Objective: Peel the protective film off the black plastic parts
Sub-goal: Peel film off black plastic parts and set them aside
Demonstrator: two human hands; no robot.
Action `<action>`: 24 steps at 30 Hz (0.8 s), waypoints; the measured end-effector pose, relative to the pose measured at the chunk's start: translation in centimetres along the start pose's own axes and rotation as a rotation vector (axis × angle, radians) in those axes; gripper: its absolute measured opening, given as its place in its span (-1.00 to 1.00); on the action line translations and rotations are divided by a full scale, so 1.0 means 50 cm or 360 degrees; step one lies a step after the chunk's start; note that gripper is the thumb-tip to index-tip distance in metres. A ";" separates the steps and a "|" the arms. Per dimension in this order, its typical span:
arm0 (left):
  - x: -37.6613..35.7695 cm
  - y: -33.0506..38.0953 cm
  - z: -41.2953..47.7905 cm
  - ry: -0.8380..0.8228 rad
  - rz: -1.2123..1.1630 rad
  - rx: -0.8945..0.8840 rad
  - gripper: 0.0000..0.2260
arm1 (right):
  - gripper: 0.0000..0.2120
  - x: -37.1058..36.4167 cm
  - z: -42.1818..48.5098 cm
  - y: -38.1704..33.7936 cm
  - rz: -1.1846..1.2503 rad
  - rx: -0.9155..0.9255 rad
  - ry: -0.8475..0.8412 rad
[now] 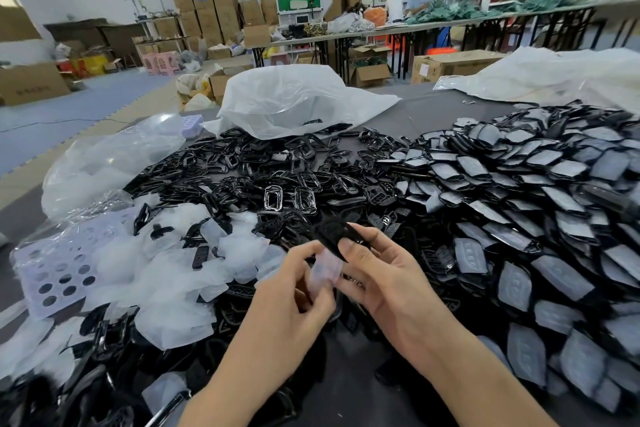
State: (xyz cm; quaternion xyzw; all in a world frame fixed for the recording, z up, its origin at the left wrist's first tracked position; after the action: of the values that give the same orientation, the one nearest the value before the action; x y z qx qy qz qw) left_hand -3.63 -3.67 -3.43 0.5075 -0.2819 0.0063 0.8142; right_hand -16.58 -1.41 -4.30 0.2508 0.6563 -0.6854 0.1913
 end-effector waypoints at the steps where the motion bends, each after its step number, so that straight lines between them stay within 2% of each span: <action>1: 0.004 0.007 -0.004 0.0043 0.0227 -0.0104 -0.78 | -0.86 -0.003 -0.001 0.005 0.0060 -0.0051 -0.0045; 3: 0.009 0.034 -0.013 0.0141 0.0734 -0.0346 -0.84 | -0.85 -0.010 -0.001 0.014 0.0167 -0.0139 -0.0134; 5: 0.006 0.042 -0.016 0.0211 0.0851 -0.0443 -0.82 | -0.84 -0.014 0.000 0.019 0.0230 -0.0179 -0.0204; 8: 0.025 0.034 -0.011 0.0405 0.0497 -0.0355 -0.86 | -0.84 -0.012 0.004 0.023 0.0254 -0.0159 -0.0187; 12: 0.031 0.006 -0.005 0.0423 -0.0007 0.0029 -0.91 | -0.71 0.028 0.013 0.022 0.0081 -0.0096 0.0207; 14: 0.028 0.000 -0.003 0.0387 -0.0141 0.0106 -0.90 | -0.72 0.045 0.013 0.020 -0.0036 -0.0059 0.0345; 20: 0.036 -0.003 0.004 0.0349 -0.0518 0.0178 -0.82 | -0.81 0.046 0.004 0.018 -0.0334 0.0012 0.0361; 24: 0.036 -0.009 0.007 0.0264 -0.0690 0.0244 -0.85 | -0.83 0.047 0.002 0.012 -0.0463 0.0055 0.0373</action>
State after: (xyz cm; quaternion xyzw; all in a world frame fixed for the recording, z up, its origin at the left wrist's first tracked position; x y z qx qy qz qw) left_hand -2.15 -4.67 -2.83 0.6142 -0.0972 -0.1056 0.7760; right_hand -18.13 -1.39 -6.17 0.2346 0.6915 -0.6832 0.0082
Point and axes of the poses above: each hand's wrist, its own z-axis towards the middle knuckle, its own x-axis out of the back of the hand, y = z × x, the point moved 7 cm from there along z, towards the middle knuckle, and after that the axes turned 5 degrees about -z, right-handed, at the moved point
